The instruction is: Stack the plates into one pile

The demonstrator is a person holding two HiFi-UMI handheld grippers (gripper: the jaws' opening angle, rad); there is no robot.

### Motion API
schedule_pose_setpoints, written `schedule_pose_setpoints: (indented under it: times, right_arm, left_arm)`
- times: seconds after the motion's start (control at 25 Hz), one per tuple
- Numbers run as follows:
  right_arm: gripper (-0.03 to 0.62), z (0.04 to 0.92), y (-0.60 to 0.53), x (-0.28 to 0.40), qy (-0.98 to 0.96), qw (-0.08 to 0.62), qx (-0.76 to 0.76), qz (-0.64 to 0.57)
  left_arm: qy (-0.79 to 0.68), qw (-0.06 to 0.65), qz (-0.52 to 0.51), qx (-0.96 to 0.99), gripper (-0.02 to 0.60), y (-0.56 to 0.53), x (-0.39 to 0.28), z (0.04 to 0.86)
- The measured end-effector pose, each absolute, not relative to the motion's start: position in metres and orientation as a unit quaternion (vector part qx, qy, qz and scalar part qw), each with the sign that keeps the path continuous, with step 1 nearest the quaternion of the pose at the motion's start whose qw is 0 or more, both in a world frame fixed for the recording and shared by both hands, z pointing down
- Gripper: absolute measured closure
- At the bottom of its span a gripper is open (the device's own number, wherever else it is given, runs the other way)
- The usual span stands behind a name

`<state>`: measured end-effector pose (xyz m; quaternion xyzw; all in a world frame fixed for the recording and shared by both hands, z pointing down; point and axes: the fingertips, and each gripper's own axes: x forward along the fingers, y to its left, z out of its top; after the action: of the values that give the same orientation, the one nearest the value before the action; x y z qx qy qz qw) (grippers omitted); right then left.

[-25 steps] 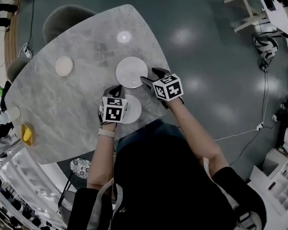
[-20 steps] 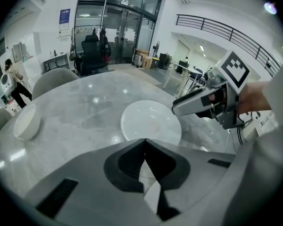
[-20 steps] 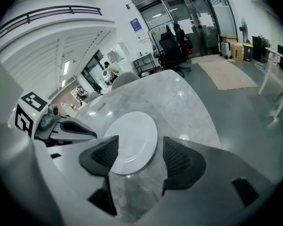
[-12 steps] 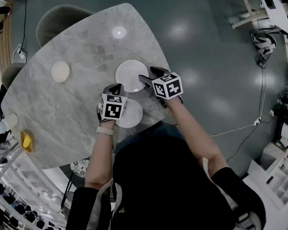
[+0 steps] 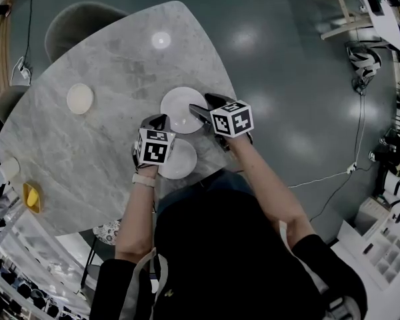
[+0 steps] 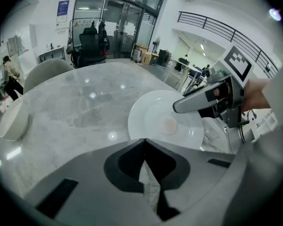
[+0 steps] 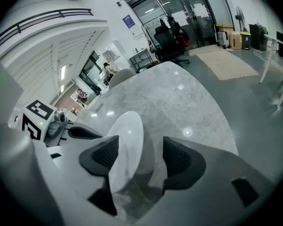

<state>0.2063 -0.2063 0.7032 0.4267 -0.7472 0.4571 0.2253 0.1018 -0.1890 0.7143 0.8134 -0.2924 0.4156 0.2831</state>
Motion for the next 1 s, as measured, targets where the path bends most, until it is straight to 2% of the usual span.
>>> schedule_pose_setpoints:
  times: [0.24,0.36,0.4,0.72,1.0]
  right_arm:
    - [0.31,0.703,-0.2,0.2,-0.747,0.224,0.402,0.479]
    - [0.475,0.7,-0.196,0.194,-0.748,0.218,0.39,0.491]
    - [0.496,0.698,-0.196,0.193,-0.748,0.214,0.388,0.495]
    - [0.551,0.681,-0.198,0.189,-0.753,0.173,0.382,0.508]
    - [0.56,0.661,-0.198,0.19,-0.757,0.131,0.38,0.515]
  left_arm:
    - [-0.291,0.288,0.405,0.817,0.572,-0.192,0.103,0.716]
    - [-0.286,0.288,0.405,0.819,0.574,-0.193,0.102,0.715]
    - [-0.284,0.288,0.406,0.82,0.574,-0.193,0.102,0.714]
    - [-0.292,0.284,0.414,0.814,0.574,-0.189,0.09,0.71]
    - [-0.328,0.278,0.41,0.804,0.574,-0.181,0.076,0.692]
